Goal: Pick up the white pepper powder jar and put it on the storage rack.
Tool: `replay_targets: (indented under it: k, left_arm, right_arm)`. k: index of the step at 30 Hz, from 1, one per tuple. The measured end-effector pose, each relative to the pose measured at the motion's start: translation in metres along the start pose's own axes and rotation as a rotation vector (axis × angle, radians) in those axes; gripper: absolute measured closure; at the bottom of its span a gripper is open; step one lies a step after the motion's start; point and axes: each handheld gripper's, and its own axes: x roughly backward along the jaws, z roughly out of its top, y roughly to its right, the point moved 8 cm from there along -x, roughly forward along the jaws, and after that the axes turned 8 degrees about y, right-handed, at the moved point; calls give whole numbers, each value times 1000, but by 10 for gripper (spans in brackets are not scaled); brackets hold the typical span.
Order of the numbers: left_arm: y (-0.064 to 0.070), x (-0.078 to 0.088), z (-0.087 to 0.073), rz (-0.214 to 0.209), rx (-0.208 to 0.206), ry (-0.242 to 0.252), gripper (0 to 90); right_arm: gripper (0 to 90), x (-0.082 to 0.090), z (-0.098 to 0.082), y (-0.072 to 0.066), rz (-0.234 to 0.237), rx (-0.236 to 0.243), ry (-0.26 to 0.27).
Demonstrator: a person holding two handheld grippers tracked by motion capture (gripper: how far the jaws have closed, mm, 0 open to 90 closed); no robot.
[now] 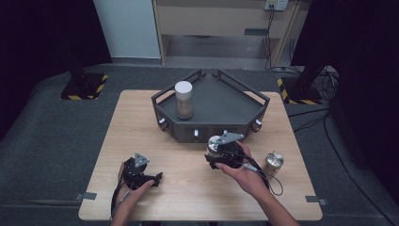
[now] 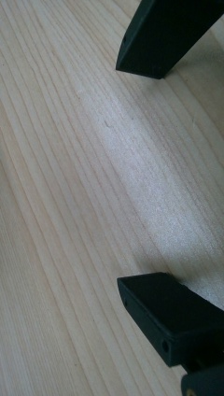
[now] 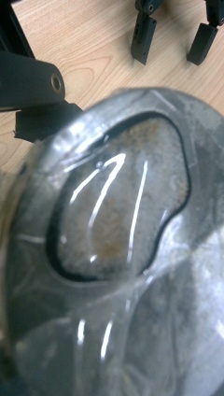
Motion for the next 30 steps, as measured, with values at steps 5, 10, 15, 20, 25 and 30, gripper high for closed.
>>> replay_targets:
  k: [5,10,15,20,25,30]
  left_arm:
    - [0,0,0,0,0,0,0]
    - [0,0,0,0,0,0,0]
    - [0,0,0,0,0,0,0]
    - [0,0,0,0,0,0,0]
    - [0,0,0,0,-1,-1,0]
    - [0,0,0,0,-1,-1,0]
  right_arm:
    - [308,4,7,4,-4,4,1]
    - [308,8,15,6,-9,8,8]
    - [308,12,25,8,-11,22,11]
    - [308,16,34,10,-16,25,12]
    - [308,17,41,13,-18,22,13]
    - [308,18,48,14,-21,15,20]
